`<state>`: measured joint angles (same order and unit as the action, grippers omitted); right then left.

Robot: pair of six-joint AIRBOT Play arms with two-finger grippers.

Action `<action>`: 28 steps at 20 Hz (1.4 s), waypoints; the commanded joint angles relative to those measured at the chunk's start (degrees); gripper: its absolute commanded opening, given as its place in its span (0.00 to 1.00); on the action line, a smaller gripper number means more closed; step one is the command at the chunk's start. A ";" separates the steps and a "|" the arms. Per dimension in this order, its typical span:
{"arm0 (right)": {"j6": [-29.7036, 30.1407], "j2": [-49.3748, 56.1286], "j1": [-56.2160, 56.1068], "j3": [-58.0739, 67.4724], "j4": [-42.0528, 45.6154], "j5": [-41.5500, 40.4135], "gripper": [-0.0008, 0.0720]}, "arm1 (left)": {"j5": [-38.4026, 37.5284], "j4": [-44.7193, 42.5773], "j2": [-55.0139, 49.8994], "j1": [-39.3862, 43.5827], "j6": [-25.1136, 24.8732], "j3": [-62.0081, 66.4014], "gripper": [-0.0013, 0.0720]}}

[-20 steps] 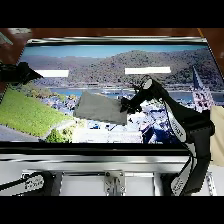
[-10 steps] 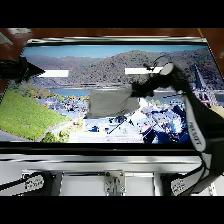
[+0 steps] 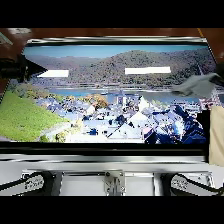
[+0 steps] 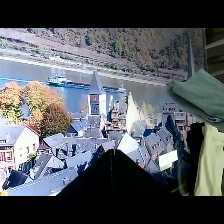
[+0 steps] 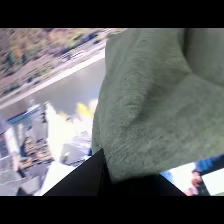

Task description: Fold the shirts.

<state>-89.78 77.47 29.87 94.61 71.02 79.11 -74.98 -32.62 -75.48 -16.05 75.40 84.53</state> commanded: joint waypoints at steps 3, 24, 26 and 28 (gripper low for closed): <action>4.00 -2.51 18.18 0.07 16.70 0.66 0.09 | -5.75 4.00 0.70 0.02 -0.39 0.02 0.07; 2.93 3.13 28.65 -3.37 24.87 26.23 0.09 | -7.54 10.47 2.95 1.97 -2.80 0.00 0.07; 2.58 3.13 28.65 -6.64 28.87 25.53 0.09 | -7.37 10.62 2.95 2.93 -3.02 0.00 0.07; 2.05 3.13 28.65 -11.43 32.20 22.95 0.09 | -7.28 10.60 2.95 3.65 -3.02 0.00 0.07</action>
<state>-86.72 80.55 58.50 87.83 97.47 101.25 -82.50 -22.44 -72.49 -13.23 72.73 84.53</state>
